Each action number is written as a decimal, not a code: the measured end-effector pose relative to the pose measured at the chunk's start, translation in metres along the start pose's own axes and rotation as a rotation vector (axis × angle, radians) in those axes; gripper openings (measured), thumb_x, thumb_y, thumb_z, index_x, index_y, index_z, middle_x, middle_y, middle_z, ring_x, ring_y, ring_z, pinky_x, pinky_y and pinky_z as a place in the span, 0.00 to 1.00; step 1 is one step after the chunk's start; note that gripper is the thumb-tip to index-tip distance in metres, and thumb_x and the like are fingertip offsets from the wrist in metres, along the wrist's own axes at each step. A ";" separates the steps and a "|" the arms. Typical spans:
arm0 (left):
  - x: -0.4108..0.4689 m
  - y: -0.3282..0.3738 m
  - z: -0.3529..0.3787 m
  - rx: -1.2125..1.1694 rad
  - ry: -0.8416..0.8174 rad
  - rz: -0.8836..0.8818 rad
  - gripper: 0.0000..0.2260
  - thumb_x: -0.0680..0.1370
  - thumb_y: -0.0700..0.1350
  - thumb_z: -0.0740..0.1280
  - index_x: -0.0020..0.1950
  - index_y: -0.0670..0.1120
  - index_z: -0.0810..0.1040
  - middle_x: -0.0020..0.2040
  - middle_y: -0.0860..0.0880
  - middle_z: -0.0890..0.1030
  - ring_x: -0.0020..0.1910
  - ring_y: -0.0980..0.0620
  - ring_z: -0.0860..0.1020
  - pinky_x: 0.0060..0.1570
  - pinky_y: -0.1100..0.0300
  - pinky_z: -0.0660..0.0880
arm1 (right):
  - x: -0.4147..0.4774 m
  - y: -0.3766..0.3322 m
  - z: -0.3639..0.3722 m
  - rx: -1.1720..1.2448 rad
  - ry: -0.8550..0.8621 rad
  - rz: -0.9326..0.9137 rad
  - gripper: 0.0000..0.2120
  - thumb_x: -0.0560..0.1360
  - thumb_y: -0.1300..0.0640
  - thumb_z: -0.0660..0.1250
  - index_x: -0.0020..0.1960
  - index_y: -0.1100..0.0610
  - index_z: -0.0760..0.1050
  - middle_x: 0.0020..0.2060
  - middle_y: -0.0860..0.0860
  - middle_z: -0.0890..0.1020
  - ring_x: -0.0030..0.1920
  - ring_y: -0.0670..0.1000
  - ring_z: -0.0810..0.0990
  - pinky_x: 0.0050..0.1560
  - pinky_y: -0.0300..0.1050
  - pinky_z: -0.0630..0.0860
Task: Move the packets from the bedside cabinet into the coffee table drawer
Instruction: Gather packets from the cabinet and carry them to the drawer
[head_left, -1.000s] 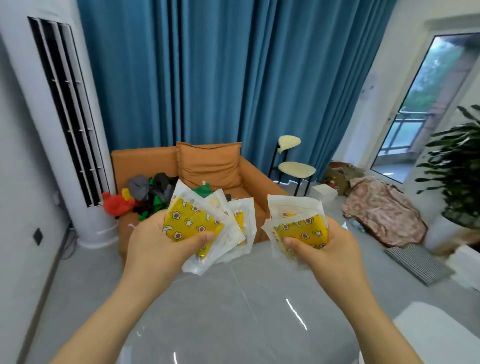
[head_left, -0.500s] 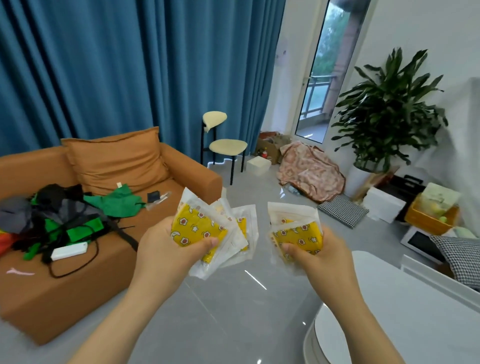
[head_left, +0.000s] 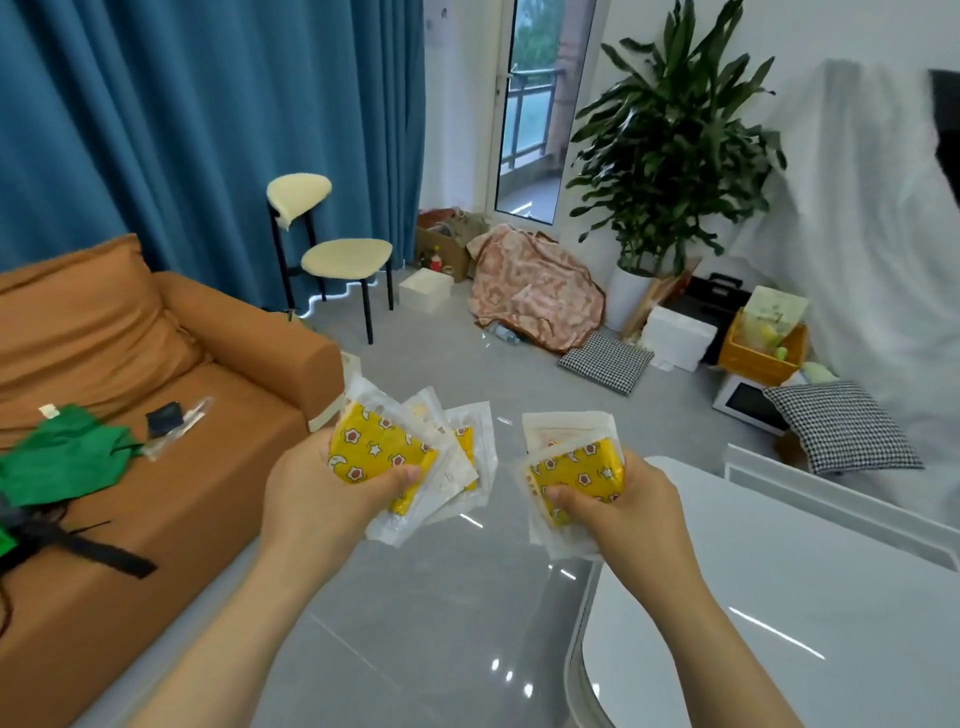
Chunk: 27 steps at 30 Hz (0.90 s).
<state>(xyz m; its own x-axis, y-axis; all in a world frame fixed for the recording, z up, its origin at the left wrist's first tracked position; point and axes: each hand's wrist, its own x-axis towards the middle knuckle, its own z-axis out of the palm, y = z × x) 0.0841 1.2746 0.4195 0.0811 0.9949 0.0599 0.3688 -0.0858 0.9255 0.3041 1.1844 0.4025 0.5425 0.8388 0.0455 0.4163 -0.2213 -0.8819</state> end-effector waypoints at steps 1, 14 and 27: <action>0.015 -0.002 0.007 -0.003 -0.018 -0.003 0.10 0.64 0.45 0.80 0.38 0.48 0.80 0.36 0.52 0.83 0.36 0.55 0.80 0.32 0.62 0.71 | 0.011 0.003 0.003 -0.008 0.013 0.018 0.12 0.67 0.57 0.76 0.44 0.45 0.76 0.38 0.42 0.82 0.40 0.44 0.81 0.41 0.42 0.79; 0.237 -0.016 0.068 0.040 -0.285 0.024 0.10 0.64 0.45 0.79 0.35 0.47 0.79 0.29 0.53 0.81 0.32 0.54 0.79 0.30 0.60 0.71 | 0.166 0.008 0.073 -0.012 0.185 0.225 0.10 0.71 0.54 0.73 0.43 0.44 0.73 0.40 0.43 0.81 0.42 0.46 0.81 0.41 0.40 0.78; 0.368 -0.014 0.182 0.104 -0.534 0.035 0.12 0.60 0.50 0.80 0.36 0.47 0.80 0.33 0.51 0.83 0.35 0.50 0.82 0.37 0.48 0.79 | 0.276 0.039 0.069 -0.057 0.293 0.365 0.05 0.71 0.57 0.71 0.44 0.49 0.75 0.40 0.47 0.82 0.41 0.46 0.81 0.37 0.36 0.76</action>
<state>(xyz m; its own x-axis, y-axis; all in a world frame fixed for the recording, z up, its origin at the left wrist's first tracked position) 0.2770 1.6322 0.3605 0.5441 0.8284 -0.1331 0.4452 -0.1506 0.8827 0.4194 1.4418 0.3486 0.8408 0.5268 -0.1249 0.1950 -0.5099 -0.8378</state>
